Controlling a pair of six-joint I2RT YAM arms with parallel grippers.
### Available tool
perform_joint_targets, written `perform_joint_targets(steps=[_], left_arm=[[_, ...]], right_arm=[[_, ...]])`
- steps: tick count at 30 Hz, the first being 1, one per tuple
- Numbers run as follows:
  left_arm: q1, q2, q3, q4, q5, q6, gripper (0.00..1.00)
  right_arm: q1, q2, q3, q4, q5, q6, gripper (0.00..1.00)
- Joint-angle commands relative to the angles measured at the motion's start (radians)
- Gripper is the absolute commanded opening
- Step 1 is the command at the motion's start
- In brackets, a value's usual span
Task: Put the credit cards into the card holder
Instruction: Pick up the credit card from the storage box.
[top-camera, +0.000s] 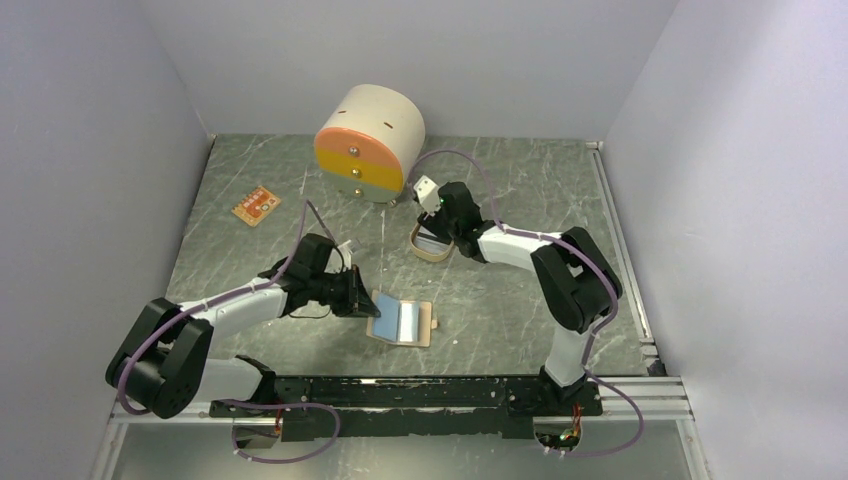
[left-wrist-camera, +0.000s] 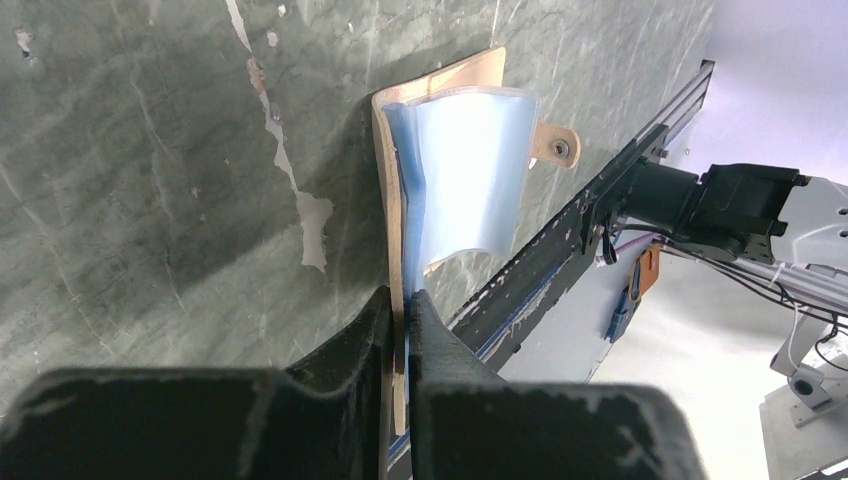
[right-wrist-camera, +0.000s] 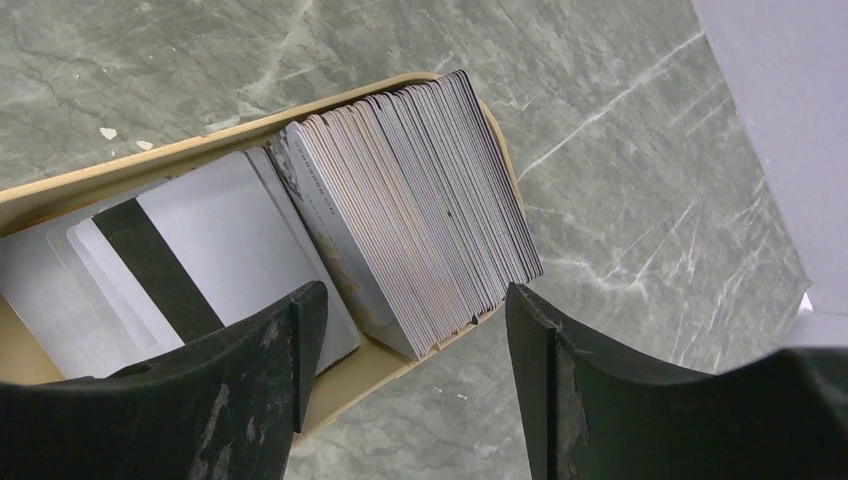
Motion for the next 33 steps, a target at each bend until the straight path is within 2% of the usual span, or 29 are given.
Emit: perform_joint_targets(steps=[1,8,14,21,29,33], left_arm=[[-0.006,-0.009,0.030,0.007,0.036,0.001,0.09],[-0.006,-0.023,0.054,-0.035,0.018,0.015,0.09],[-0.006,-0.014,0.064,-0.044,0.002,0.022,0.09],[-0.006,0.003,0.045,-0.029,0.002,0.015,0.12],[-0.006,0.012,0.038,-0.016,0.007,0.008,0.12],[-0.006,0.026,0.039,-0.011,0.016,0.008,0.12]], right_arm=[[-0.006,0.020,0.007,0.049,-0.012,-0.027,0.68],[-0.005,0.046,0.010,0.074,0.091,-0.064,0.51],[-0.006,0.009,-0.029,0.135,0.090,-0.068,0.44],[-0.005,0.007,0.004,0.102,0.100,-0.053,0.37],[-0.006,-0.023,0.012,0.086,0.083,-0.054,0.33],[-0.007,-0.033,0.019,0.073,0.090,-0.060,0.25]])
